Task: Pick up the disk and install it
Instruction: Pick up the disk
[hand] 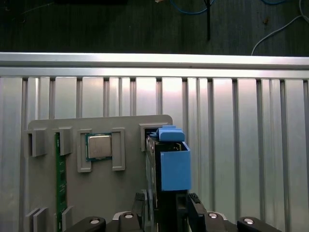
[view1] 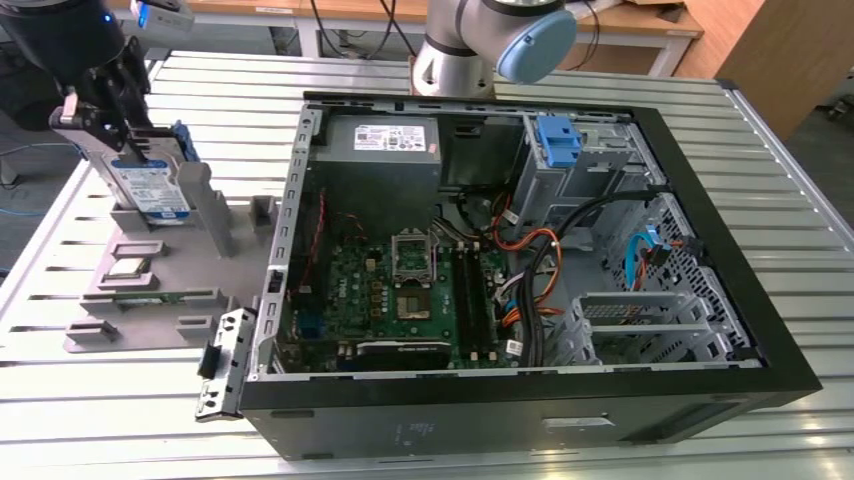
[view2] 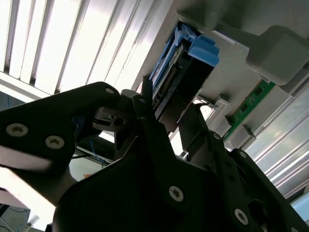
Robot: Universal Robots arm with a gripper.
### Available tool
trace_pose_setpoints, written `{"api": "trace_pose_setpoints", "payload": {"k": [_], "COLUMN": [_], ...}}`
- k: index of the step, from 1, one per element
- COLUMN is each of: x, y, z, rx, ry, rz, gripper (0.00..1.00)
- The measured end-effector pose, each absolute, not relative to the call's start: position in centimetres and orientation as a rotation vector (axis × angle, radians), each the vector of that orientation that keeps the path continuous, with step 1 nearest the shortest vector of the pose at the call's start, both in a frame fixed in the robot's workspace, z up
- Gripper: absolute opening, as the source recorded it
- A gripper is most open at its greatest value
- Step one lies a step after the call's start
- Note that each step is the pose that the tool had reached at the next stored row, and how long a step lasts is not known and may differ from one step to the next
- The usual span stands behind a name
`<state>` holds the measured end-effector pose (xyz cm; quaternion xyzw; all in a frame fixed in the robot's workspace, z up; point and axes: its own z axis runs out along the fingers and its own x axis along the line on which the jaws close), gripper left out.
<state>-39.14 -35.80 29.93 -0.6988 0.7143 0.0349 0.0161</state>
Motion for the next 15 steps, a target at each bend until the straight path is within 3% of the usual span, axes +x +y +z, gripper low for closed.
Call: {"api": "trace_pose_setpoints", "payload": {"k": [2,4,15], "x": [-39.14,-39.13,-39.13], "y": [-35.8,-35.8,-35.81], "z": [29.94,29.94,29.92], "rx": [-2.172,-2.172,-2.166], "ry": [2.222,2.222,2.228], "rz": [0.109,0.109,0.108], "gripper": [0.41,0.35,0.35]}}
